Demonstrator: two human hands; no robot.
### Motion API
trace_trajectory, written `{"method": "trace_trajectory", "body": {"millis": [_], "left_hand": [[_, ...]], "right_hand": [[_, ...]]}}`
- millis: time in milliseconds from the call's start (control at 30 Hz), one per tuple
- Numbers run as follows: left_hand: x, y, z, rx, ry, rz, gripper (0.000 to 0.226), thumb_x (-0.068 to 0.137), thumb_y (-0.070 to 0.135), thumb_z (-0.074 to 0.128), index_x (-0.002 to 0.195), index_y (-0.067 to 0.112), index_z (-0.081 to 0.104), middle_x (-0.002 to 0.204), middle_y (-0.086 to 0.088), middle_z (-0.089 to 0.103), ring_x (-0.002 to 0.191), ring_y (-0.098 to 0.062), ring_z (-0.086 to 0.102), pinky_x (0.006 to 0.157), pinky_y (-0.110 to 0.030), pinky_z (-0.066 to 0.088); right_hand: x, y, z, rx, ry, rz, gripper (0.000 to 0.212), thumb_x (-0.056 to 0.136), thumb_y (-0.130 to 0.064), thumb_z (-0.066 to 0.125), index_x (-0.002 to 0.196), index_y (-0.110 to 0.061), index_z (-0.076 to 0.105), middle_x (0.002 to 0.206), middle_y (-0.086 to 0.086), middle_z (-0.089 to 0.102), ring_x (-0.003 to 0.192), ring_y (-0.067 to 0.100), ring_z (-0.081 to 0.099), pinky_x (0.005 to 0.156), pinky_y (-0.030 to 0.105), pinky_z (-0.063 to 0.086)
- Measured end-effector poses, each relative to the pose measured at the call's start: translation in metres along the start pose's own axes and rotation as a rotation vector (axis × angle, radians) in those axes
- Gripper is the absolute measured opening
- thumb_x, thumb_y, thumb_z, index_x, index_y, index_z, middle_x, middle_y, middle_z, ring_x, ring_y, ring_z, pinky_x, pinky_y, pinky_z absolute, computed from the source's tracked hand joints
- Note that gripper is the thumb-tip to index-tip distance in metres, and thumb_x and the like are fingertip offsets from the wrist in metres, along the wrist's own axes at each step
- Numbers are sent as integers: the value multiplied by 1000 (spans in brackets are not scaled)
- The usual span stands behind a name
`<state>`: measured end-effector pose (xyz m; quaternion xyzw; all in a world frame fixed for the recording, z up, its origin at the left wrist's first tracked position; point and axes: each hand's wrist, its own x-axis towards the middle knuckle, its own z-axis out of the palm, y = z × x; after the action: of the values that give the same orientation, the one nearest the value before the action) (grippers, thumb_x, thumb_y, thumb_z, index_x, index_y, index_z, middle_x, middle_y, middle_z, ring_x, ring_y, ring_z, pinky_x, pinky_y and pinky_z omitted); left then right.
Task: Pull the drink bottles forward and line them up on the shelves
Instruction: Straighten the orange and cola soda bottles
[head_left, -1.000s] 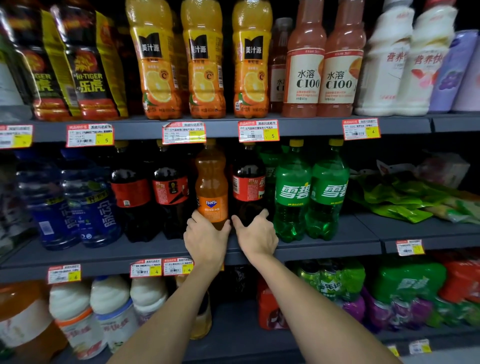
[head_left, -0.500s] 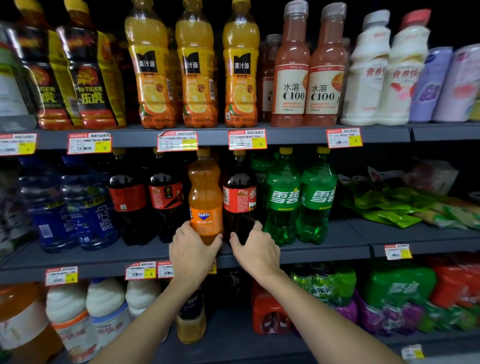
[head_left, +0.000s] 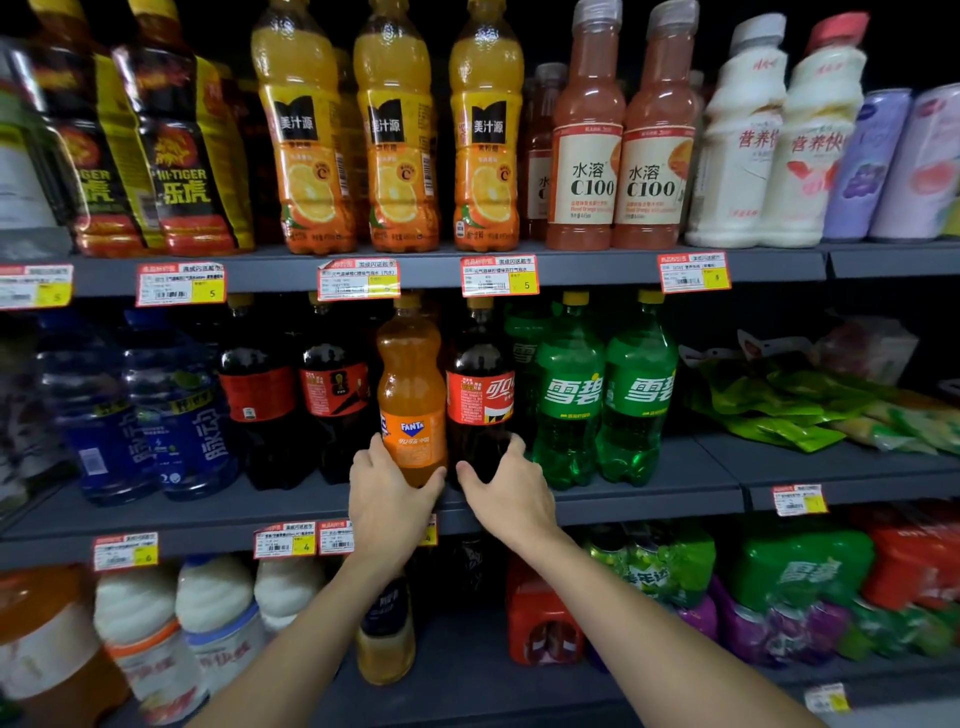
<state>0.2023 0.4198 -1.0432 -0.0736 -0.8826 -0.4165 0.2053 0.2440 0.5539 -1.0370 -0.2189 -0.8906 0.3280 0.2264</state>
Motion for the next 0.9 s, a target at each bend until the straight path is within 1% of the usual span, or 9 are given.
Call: {"method": "trace_trajectory", "body": {"millis": [167,233,267,400,500,567,700,833,900], "left_hand": [[-4,15,5,67,22,-71,76,80,40,80,132,1,42,122,-19,50,116,-33,48,93,-43,48],[-5,12,3,81,5,-42,71,80,36,80,131,2,44,121,-18,51,114,-33,49,93,-42,47],[-6,9,1,83,3,-23,70,80,35,79,132,4,44,120,-17,52,114,-33,50,93,-42,47],[-7,1,-7,-2,8,-10,76,80,37,79,139,4,43,127,-14,52,121,-29,50,100,-42,46],[-5,-1,-8,-162,-45,-57,77,81,33,80,141,7,39,133,-10,52,123,-25,52,100,-41,49],[-3,-1,-6,-234,-73,-77,81,82,31,80,145,9,33,136,-10,52,122,-25,54,100,-41,50],[1,-1,1,-187,-44,-91,92,81,35,81,151,5,29,140,-15,46,129,-30,46,105,-46,45],[0,-3,7,-118,-7,-80,86,77,44,82,143,9,39,130,-16,43,122,-31,45,99,-41,44],[4,-12,6,-95,-25,-32,80,76,50,81,139,13,46,126,-11,43,118,-26,46,96,-37,45]], "right_hand": [[-8,-3,0,-28,82,-55,58,88,-57,61,119,-11,42,100,7,66,99,31,67,72,35,47],[-6,0,-7,-52,79,-74,52,87,-59,60,107,-16,39,89,3,61,92,30,68,68,34,47],[-5,2,-10,-60,74,-76,52,85,-61,60,104,-18,37,89,2,60,91,30,68,66,34,47],[1,3,-14,-41,50,-30,63,79,-67,65,107,-19,35,104,7,65,97,30,67,69,34,48],[3,1,-11,-41,40,-20,83,80,-68,63,135,-12,36,116,9,65,105,31,65,81,38,52],[5,1,-13,-66,24,-24,86,81,-68,59,142,-13,35,118,8,66,107,31,65,86,39,52],[8,-5,-17,-96,7,-16,65,81,-65,61,119,-14,49,109,7,68,101,30,66,82,38,54],[5,-5,-14,-76,77,-4,67,75,-70,68,105,-18,38,109,9,67,103,31,66,74,35,46],[7,-1,-17,-70,51,-11,73,72,-75,67,108,-18,37,113,10,65,105,32,65,77,36,48]]}}
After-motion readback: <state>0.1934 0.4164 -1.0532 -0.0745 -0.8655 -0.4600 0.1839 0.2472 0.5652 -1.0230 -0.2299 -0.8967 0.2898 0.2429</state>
